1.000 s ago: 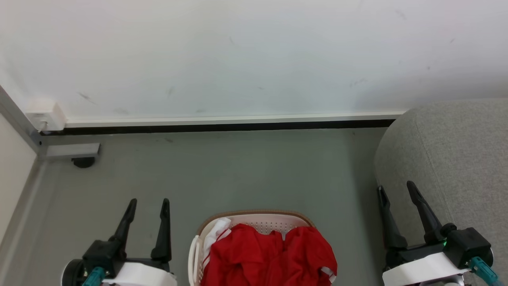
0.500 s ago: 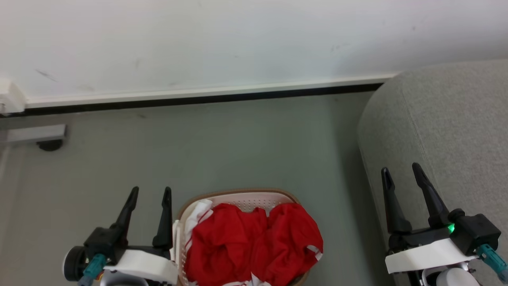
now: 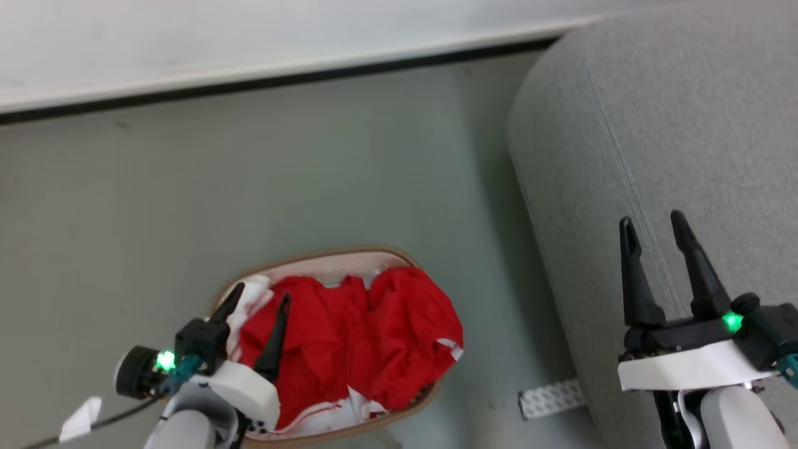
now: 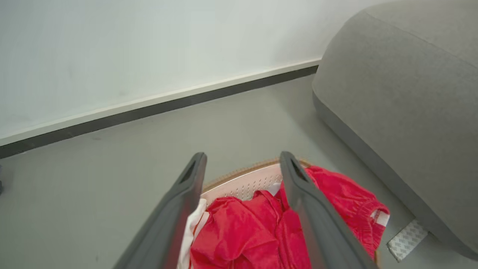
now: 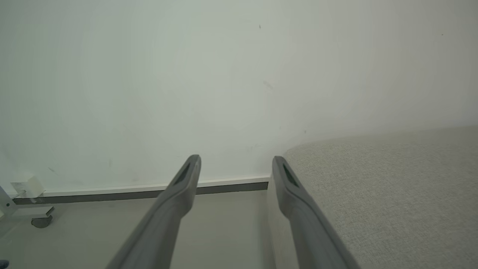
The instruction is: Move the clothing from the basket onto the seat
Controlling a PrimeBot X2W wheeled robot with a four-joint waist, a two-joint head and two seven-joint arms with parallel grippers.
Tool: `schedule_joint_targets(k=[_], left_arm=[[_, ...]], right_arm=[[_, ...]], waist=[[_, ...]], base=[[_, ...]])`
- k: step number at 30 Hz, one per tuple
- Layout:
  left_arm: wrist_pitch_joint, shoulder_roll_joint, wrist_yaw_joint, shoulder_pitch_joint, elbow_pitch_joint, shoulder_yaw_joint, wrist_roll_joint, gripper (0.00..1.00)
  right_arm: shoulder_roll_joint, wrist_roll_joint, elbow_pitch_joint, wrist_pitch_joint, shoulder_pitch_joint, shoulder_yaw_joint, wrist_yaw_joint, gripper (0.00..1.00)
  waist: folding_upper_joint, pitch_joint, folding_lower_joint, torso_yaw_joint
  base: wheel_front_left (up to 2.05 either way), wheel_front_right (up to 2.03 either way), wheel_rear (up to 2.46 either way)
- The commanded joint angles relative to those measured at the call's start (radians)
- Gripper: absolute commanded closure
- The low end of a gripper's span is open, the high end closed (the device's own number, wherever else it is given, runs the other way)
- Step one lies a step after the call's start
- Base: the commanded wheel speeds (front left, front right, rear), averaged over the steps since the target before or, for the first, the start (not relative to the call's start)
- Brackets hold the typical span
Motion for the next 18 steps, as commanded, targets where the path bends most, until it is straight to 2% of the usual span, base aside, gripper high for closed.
schedule_joint_targets(k=[1,8,18], left_arm=[[-0.001,0.027,-0.008,-0.035,0.048,-0.013,0.017,0.0],[0.019,0.085,-0.024,-0.16,0.296,-0.085,0.046,0.0],[0.094,0.107,-0.031,-0.356,0.569,-0.236,0.078,0.0]], right_arm=[[-0.004,0.012,-0.011,0.0,-0.021,-0.002,-0.002,0.0],[-0.003,0.064,-0.032,0.0,-0.049,0.002,-0.002,0.0],[-0.003,0.133,-0.074,0.0,-0.108,-0.021,-0.002,0.0]], waist=[[0.0,0.069,-0.0001,-0.055],[0.0,0.158,-0.0001,-0.113],[0.0,0.314,-0.0001,-0.178]], base=[[0.0,0.0,0.0],[0.0,0.0,0.0],[0.0,0.0,0.0]])
